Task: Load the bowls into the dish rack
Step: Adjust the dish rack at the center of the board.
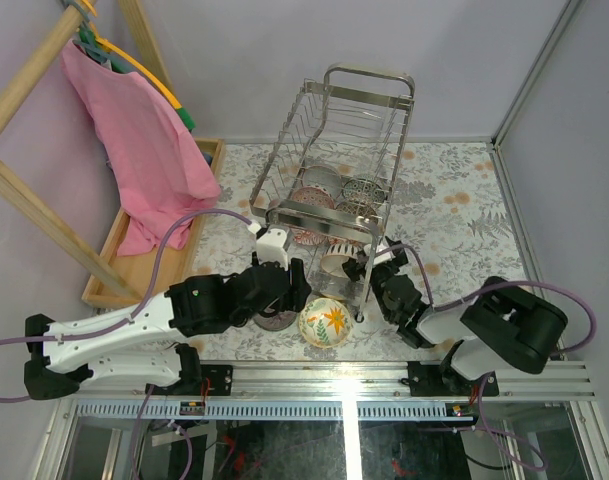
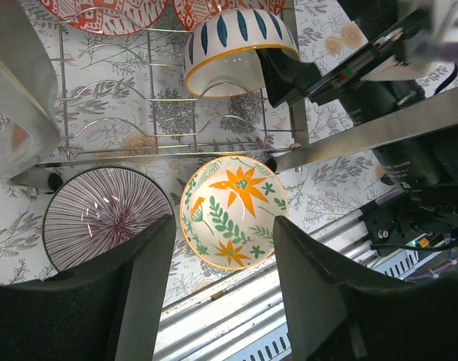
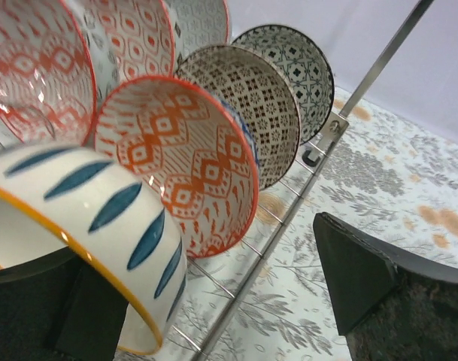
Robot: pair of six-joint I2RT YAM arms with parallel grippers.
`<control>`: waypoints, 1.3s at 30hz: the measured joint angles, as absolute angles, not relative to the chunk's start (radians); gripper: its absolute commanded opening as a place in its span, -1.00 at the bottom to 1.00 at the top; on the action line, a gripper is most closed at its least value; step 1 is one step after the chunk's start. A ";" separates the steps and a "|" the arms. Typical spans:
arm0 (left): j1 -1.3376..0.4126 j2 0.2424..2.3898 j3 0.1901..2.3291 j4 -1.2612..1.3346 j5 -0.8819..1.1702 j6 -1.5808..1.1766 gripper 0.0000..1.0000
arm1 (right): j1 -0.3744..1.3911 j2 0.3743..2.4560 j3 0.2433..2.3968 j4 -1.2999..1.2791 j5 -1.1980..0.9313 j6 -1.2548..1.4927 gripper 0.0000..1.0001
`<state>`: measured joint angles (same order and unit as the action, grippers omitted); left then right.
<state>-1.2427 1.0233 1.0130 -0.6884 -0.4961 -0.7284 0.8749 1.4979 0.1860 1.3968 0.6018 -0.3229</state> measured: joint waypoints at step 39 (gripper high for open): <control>-1.243 1.029 1.029 -0.677 -0.480 -0.738 0.08 | 0.709 0.770 0.498 -0.051 0.494 0.443 0.98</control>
